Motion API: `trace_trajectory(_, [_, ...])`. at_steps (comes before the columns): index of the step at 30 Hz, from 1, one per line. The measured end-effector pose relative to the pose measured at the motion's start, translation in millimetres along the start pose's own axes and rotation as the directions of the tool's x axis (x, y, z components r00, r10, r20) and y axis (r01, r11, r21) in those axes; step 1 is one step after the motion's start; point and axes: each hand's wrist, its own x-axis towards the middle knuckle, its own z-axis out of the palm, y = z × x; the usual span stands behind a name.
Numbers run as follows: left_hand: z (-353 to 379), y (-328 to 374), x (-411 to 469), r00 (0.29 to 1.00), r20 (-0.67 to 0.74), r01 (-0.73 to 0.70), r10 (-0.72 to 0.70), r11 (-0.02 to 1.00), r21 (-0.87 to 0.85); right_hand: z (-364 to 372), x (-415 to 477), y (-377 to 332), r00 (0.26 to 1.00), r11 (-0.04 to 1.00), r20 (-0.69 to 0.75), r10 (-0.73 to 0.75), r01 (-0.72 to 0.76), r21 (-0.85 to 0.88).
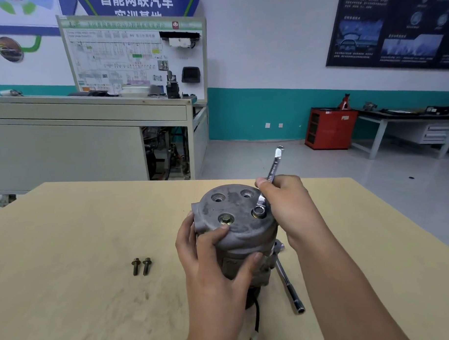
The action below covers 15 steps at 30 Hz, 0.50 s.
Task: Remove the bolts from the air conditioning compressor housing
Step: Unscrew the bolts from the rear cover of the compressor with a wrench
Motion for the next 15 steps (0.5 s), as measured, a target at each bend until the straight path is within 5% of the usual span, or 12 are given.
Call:
trace_trajectory(6, [2, -1, -1, 0.999, 0.041, 0.033, -0.034, 0.999, 0.009, 10, -14, -10, 0.973, 0.976, -0.123, -0.195, 0.179, -0.127])
trace_trajectory(15, [2, -2, -2, 0.999, 0.043, 0.029, -0.029, 1.0, 0.0, 14, -35, -2, 0.911, 0.926, -0.167, -0.376, 0.365, -0.092])
